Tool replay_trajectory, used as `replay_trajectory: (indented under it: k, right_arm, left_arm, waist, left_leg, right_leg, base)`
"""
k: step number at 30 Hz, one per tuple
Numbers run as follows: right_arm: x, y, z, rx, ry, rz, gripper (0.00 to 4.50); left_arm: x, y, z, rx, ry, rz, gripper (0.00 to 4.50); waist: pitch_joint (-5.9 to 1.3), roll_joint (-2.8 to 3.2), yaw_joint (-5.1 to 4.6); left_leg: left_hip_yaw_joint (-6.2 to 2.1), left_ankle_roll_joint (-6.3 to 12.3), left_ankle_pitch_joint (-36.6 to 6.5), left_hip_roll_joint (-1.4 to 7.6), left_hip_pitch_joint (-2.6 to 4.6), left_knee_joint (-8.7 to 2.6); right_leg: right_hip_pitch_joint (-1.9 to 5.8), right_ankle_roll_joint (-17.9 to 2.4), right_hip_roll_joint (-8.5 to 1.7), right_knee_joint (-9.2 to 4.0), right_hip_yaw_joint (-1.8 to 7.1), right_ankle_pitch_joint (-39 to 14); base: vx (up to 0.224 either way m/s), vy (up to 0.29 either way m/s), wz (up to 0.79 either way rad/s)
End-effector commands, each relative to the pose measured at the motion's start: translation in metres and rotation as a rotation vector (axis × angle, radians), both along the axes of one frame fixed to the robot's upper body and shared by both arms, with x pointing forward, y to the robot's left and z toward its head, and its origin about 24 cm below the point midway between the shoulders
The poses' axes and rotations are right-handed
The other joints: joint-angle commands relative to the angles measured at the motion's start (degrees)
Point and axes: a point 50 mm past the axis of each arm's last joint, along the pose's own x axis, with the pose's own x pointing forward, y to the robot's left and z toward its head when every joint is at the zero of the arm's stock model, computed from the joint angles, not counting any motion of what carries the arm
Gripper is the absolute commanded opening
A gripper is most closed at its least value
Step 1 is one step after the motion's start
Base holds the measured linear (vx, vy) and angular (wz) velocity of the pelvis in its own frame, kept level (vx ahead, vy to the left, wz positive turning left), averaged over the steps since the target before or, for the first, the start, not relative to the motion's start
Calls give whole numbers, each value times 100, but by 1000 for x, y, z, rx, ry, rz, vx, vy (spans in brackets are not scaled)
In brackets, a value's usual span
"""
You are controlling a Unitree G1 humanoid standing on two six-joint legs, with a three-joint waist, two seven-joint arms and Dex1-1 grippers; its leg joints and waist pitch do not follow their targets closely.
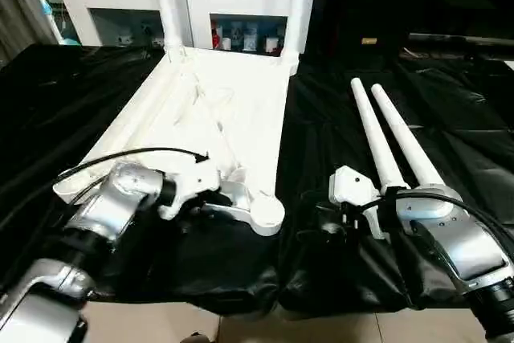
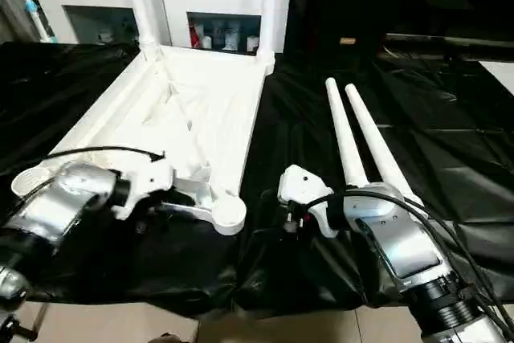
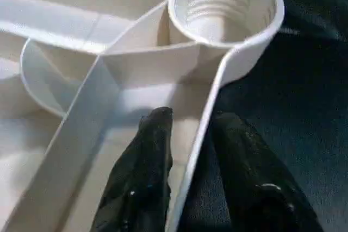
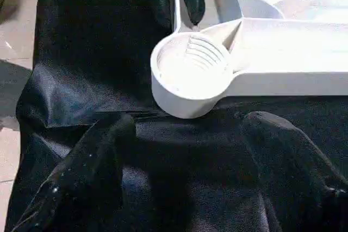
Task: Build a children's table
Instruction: Rotate table base
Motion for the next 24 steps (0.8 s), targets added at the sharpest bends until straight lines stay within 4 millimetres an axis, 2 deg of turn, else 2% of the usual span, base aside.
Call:
replay_trajectory:
  k: [1, 2, 4, 7, 11, 14, 17, 20, 24]
  right_arm:
    - [-1, 3, 3, 11, -5, 12, 359]
    - [-1, 3, 3, 13, -6, 11, 359]
    - [-1, 3, 3, 15, -7, 9, 359]
    - [-1, 2, 4, 28, -10, -3, 359]
    - [-2, 2, 5, 55, 4, -13, 359]
    - [-3, 2, 7, 89, 15, -16, 359]
    - [-2, 2, 10, 121, 14, -20, 359]
    - [8, 0, 11, 107, -53, -89, 359]
    - [21, -3, 10, 92, -109, -196, 359]
  left_arm:
    - [2, 2, 1, -5, 8, 9, 122]
    - [2, 2, 1, 0, 17, 12, 117]
    - [1, 3, 0, 4, 27, 16, 86]
    - [-1, 7, -4, 20, 58, 42, 75]
    - [-4, 11, -13, 4, 115, 121, 57]
    - [-5, 9, -18, -14, 123, 194, 48]
    - [-5, 4, -22, -34, 114, 258, 34]
    - [-4, -7, -23, -49, 63, 282, 21]
    - [-2, -19, -21, -99, 3, 293, 6]
  waist:
    - [-411, 30, 34]
    - [-417, 63, 38]
    - [-409, 39, 27]
    - [-407, 70, 15]
    - [-402, 61, -27]
    - [-397, 55, -52]
    - [-388, 48, -67]
    - [-383, 43, -114]
    - [-394, 41, -164]
  left_leg:
    - [-128, 227, -1332, 316, 69, -387]
    - [-135, 222, -1319, 319, 70, -389]
    - [-128, 232, -1358, 311, 70, -388]
    - [-135, 207, -1391, 318, 72, -397]
    - [-133, 226, -1398, 300, 56, -391]
    - [-133, 254, -1412, 298, 50, -384]
    - [-136, 286, -1411, 286, 35, -382]
    - [-137, 257, -1474, 274, 43, -383]
    - [-133, 253, -1424, 249, 33, -372]
  right_leg:
    - [305, -1136, -518, -427, 305, -1315]
    - [305, -1157, -516, -411, 303, -1239]
    - [308, -1165, -513, -426, 304, -1254]
    - [310, -1174, -513, -424, 300, -1289]
    - [332, -1187, -510, -430, 299, -1299]
    - [330, -1153, -516, -454, 295, -1508]
    - [329, -1035, -509, -488, 281, -1801]
    - [307, -938, -499, -524, 268, -2081]
    - [304, -869, -480, -545, 252, -2177]
  base:
    - [0, 0, 0]
    - [0, 0, 0]
    - [0, 0, 0]
    - [0, 0, 0]
    - [0, 0, 0]
    - [0, 0, 0]
    - [0, 0, 0]
    - [0, 0, 0]
    - [0, 0, 0]
